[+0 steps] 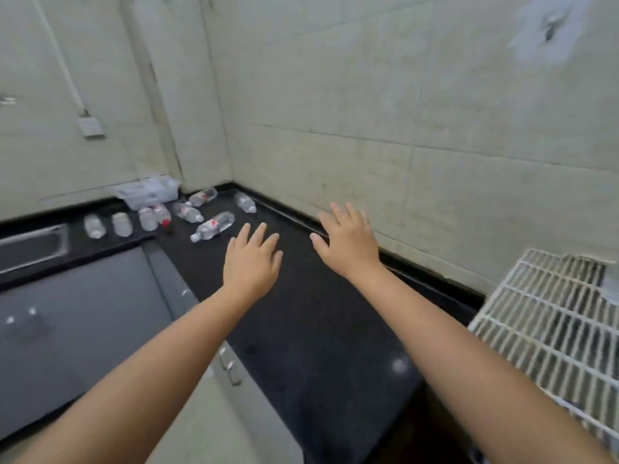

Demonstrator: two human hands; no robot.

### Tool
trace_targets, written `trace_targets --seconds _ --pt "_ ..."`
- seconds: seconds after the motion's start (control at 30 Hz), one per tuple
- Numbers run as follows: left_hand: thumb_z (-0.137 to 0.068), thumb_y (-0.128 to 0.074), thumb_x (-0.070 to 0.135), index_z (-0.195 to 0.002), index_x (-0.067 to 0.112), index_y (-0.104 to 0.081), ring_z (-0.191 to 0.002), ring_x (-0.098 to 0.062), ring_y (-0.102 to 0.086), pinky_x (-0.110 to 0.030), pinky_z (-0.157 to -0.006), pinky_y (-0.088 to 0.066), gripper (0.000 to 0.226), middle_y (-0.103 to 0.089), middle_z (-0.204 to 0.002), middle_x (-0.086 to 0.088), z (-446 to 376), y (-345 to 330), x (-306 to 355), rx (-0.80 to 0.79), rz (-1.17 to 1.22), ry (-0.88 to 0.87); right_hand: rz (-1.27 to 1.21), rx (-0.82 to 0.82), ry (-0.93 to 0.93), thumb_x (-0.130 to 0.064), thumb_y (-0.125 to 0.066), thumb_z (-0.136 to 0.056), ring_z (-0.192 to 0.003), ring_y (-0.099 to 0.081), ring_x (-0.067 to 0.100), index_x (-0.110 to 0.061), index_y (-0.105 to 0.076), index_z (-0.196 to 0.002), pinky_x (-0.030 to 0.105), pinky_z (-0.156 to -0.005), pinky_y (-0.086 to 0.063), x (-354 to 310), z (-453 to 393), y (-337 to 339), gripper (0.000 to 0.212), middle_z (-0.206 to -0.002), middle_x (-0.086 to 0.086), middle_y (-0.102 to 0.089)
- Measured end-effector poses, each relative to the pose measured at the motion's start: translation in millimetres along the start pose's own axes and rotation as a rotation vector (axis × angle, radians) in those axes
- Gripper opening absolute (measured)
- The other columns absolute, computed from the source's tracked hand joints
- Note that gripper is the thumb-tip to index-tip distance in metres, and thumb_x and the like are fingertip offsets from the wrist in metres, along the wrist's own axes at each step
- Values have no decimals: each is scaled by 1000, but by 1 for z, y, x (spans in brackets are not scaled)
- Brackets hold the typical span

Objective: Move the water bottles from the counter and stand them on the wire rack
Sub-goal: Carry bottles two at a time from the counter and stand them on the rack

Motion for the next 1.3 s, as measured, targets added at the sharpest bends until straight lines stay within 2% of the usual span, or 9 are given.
trace_targets --seconds 0.17,0.33,0.5,0.67,0.87,1.1,1.3 --pt "-95 -34 33 -139 22 -29 -142 -28 -8 -47 -113 -15 46 -17 -154 -1 9 -20 -140 -42 -7 219 -39 -80 12 -39 -35 -94 -142 -12 29 -15 -30 -140 46 -115 -8 -104 -47 -99 52 -153 10 -22" --pt "-96 -29 33 -141 23 -23 -142 -28 -7 -45 -114 -12 47 -16 -155 -1 14 -40 -245 -128 -23 286 -36 -194 16 -39 -37 -93 -141 -13 32 -14 -29 -140 48 -114 -11 -189 -79 -187 53 -152 13 -23" --pt "-96 -30 33 -142 23 -22 -142 -28 -7 -44 -115 -10 47 -15 -155 -1 13 -72 -321 -214 -27 343 -23 -291 29 -36 -38 -93 -140 -16 33 -12 -30 -139 48 -113 -14 -231 -99 -260 52 -150 15 -25" --pt "-96 -32 32 -142 25 -21 -143 -27 -7 -43 -115 -10 48 -13 -155 1 -11 -119 -372 -278 5 375 -15 -375 35 -36 -39 -93 -140 -18 31 -13 -31 -138 46 -113 -16 -242 -132 -330 52 -150 14 -27" --pt "-96 -29 34 -142 26 -21 -143 -26 -2 -42 -116 -8 47 -11 -155 2 -90 -176 -440 -338 8 367 -9 -437 -12 -37 -35 -94 -140 -18 29 -14 -29 -139 44 -114 -17 -229 -228 -420 51 -150 12 -26" --pt "-97 -28 33 -142 25 -21 -143 -26 -3 -40 -116 -8 47 -12 -155 2 -204 -220 -528 -378 -22 400 -88 -485 -162 -35 -36 -95 -139 -22 29 -12 -31 -138 44 -112 -21 -206 -363 -506 50 -148 13 -31" --pt "-97 -27 33 -142 25 -21 -143 -26 -3 -41 -116 -9 46 -13 -155 2 -260 -284 -577 -498 -18 390 -205 -544 -310 -35 -39 -93 -131 -34 30 -9 -35 -134 42 -107 -31 -197 -414 -563 49 -141 15 -39"
Point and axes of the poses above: each hand's wrist, its own z-axis away from the middle knuckle, its own y-axis out of the back of the hand, x = y × z, the point moved 6 cm from there along -z, towards the middle knuckle
